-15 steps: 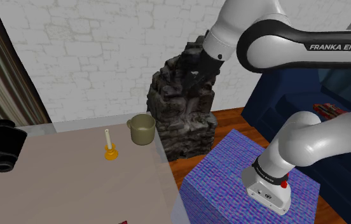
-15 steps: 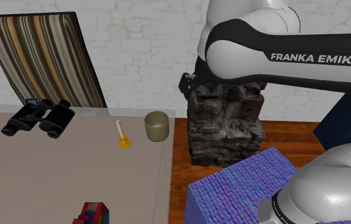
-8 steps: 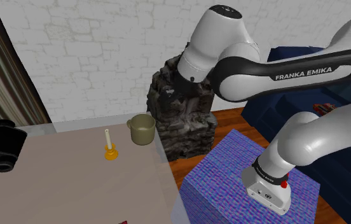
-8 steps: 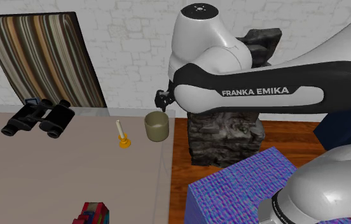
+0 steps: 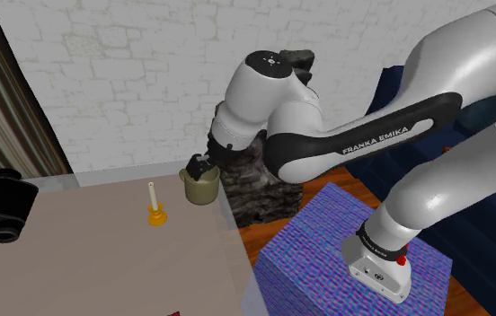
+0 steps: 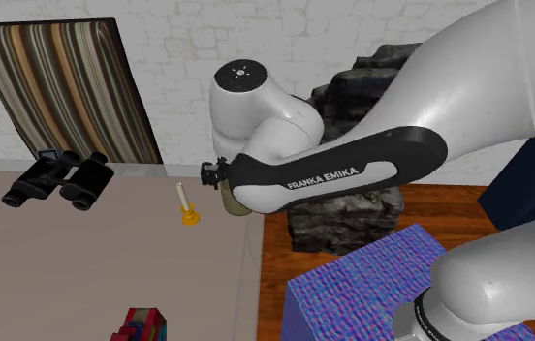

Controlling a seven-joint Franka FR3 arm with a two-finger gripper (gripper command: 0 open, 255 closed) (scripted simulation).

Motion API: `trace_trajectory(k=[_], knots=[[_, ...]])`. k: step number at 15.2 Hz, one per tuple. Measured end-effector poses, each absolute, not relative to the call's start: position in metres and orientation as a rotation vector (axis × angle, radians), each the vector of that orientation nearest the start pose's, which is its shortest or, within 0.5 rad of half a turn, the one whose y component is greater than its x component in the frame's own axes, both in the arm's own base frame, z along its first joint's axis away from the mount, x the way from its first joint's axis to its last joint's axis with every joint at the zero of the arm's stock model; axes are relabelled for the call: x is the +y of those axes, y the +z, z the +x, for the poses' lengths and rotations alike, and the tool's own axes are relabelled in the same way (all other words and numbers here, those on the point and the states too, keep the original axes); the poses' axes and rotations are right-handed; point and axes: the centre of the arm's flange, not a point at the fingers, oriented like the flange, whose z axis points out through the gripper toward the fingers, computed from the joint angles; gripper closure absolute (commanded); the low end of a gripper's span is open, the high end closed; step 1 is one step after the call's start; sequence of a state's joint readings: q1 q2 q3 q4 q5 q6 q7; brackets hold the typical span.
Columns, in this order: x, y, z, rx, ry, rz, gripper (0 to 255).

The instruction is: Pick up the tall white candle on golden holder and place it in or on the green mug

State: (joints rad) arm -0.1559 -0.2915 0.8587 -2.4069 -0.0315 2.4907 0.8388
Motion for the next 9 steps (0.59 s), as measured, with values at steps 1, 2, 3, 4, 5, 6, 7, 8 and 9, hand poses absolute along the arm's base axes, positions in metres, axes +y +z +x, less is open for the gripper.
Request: trace_trajectory(k=[1, 2, 3, 4, 5, 6, 7, 8, 9], knots=[[0.336, 0.406, 0.373, 0.164, -0.571, -3.067, 0], [0.348, 0.4, 0.377, 0.172, -0.577, -3.066, 0], [0.358, 0.394, 0.383, 0.181, -0.58, -3.064, 0], [0.369, 0.386, 0.384, 0.185, -0.582, -3.064, 0], [0.382, 0.38, 0.388, 0.194, -0.58, -3.059, 0], [0.392, 0.371, 0.39, 0.198, -0.593, -3.054, 0], [0.401, 0.366, 0.394, 0.205, -0.608, -3.048, 0], [0.411, 0.358, 0.398, 0.212, -0.62, -3.043, 0], [0.421, 0.354, 0.404, 0.218, -0.631, -3.038, 0]])
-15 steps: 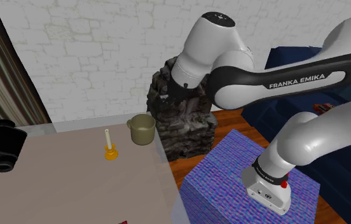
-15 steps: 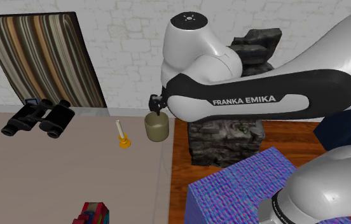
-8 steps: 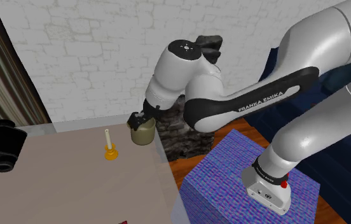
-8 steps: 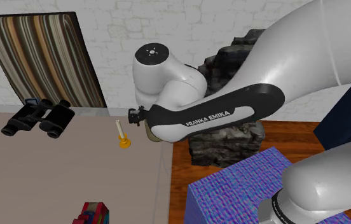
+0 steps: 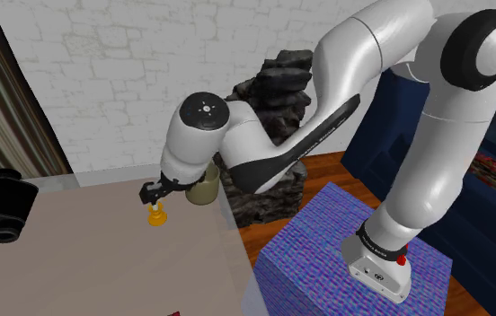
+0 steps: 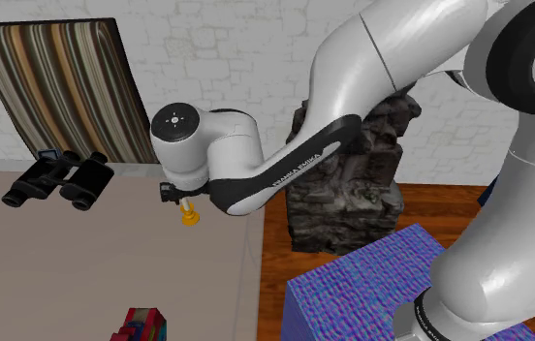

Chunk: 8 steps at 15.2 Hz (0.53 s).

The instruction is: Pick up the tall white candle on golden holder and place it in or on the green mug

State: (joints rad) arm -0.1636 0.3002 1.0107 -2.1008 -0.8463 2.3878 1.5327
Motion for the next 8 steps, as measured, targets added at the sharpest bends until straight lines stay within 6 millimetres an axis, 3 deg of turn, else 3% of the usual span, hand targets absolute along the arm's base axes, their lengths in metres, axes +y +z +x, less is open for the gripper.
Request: trace_trajectory(k=[3, 8], knots=[[0.445, 0.331, 0.414, 0.234, -0.656, -3.031, 0], [0.451, 0.307, 0.427, 0.238, -0.663, -3.03, 0]])
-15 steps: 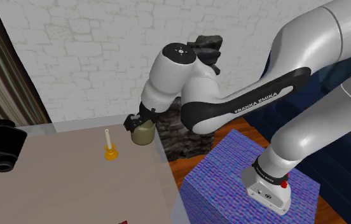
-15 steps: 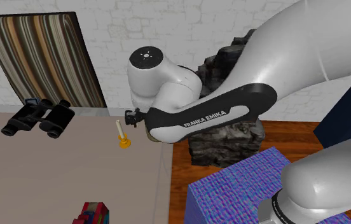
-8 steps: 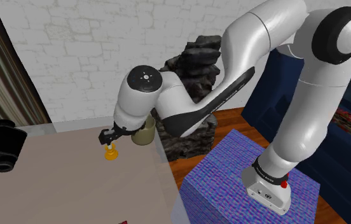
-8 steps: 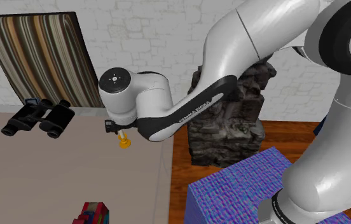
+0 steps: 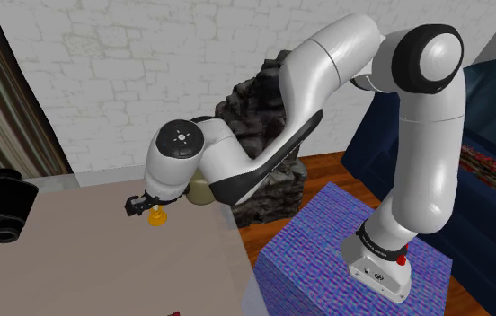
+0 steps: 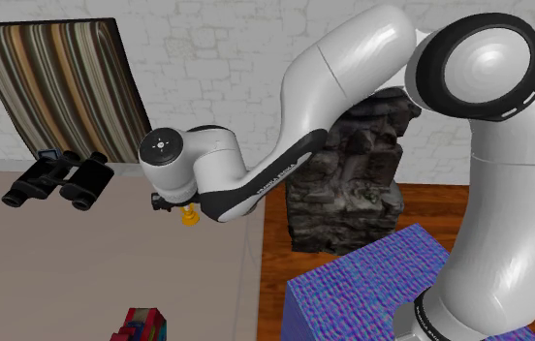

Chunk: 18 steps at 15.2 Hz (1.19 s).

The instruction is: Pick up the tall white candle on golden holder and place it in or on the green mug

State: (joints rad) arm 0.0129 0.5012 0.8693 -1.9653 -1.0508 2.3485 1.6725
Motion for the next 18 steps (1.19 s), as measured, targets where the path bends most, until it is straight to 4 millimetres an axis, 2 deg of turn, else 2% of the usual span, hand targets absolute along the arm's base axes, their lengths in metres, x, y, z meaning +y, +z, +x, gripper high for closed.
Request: trace_trajectory(k=[3, 9, 10, 18], knots=[[0.4502, 0.2948, 0.432, 0.238, -0.663, -3.031, 0], [0.4507, 0.2926, 0.433, 0.237, -0.664, -3.03, 0], [0.4507, 0.2926, 0.433, 0.237, -0.664, -3.03, 255], [0.4507, 0.2926, 0.433, 0.237, -0.664, -3.031, 255]])
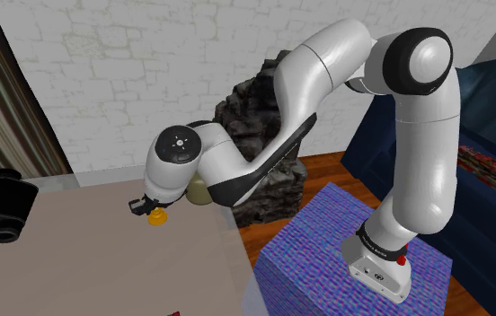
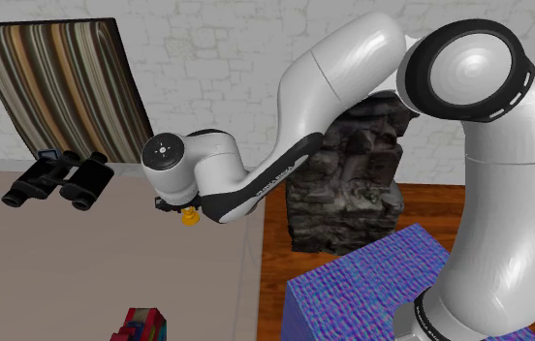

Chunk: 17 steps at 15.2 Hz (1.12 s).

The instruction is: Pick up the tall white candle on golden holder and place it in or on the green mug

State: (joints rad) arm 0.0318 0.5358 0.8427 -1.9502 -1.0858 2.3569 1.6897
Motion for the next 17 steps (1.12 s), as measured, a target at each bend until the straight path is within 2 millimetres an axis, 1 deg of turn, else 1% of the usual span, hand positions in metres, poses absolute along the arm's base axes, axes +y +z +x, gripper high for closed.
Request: trace_trajectory(k=[2, 5, 17], knots=[[0.451, 0.293, 0.433, 0.237, -0.664, -3.031, 255], [0.45, 0.303, 0.433, 0.238, -0.664, -3.03, 255], [0.451, 0.366, 0.433, 0.237, -0.664, -3.03, 255]])
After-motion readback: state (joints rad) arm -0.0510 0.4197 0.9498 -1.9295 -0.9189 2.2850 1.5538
